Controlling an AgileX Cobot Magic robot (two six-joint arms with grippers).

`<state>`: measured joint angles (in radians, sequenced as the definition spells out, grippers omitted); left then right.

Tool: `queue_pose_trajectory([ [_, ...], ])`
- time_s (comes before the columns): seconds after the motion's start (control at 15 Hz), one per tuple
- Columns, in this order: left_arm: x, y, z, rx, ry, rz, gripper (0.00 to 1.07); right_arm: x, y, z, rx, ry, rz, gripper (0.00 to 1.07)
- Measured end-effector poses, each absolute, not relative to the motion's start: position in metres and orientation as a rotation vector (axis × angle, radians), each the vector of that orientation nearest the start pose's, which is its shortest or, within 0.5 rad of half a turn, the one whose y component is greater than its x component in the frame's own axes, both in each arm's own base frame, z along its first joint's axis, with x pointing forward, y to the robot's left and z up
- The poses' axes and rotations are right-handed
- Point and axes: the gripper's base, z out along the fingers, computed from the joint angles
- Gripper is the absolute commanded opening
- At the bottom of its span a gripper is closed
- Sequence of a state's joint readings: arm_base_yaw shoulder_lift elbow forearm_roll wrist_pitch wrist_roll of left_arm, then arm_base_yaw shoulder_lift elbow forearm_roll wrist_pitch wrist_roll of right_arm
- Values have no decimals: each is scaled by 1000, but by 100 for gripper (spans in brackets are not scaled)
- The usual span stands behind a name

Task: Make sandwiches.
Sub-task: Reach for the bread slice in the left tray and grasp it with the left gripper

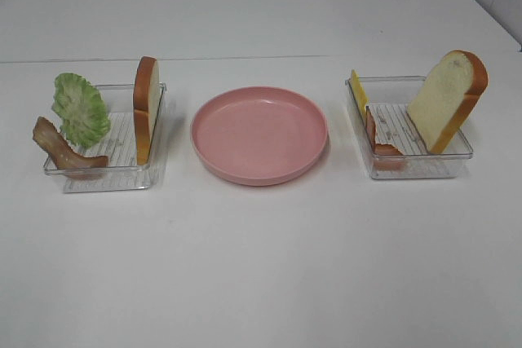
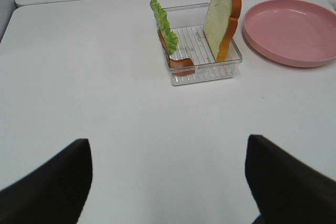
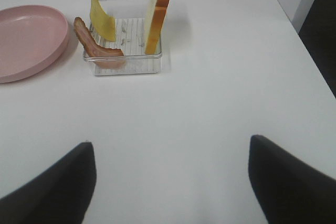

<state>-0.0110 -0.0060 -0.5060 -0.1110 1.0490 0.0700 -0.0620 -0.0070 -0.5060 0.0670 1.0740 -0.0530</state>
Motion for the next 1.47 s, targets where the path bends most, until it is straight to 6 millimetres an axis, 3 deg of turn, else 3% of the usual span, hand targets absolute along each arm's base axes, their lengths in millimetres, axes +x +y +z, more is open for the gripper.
queue_pose_trajectory([
  [0.33,-9,-9,286,87,1994,-94,76,-7,6,278,5,2043,8,76],
  [0.53,-2,-8,321,65,1918,-102,76,-7,6,278,5,2043,8,76],
  [0.67,22,-9,346,54,1943,-109,76,-7,6,278,5,2043,8,76],
  [0.93,94,-15,384,29,2102,-206,76,-7,6,278,5,2043,8,76],
  [1.0,139,-21,389,0,2195,-310,76,-7,6,278,5,2043,8,76],
  [1.07,152,-23,389,-10,2220,-338,76,-7,6,278,5,2043,8,76],
  [1.27,223,-33,382,-25,2367,-443,76,-7,6,278,5,2043,8,76],
  [1.33,232,-36,382,-17,2385,-452,76,-7,6,278,5,2043,8,76],
  [1.47,274,-52,371,34,2473,-484,76,-7,6,278,5,2043,8,76],
])
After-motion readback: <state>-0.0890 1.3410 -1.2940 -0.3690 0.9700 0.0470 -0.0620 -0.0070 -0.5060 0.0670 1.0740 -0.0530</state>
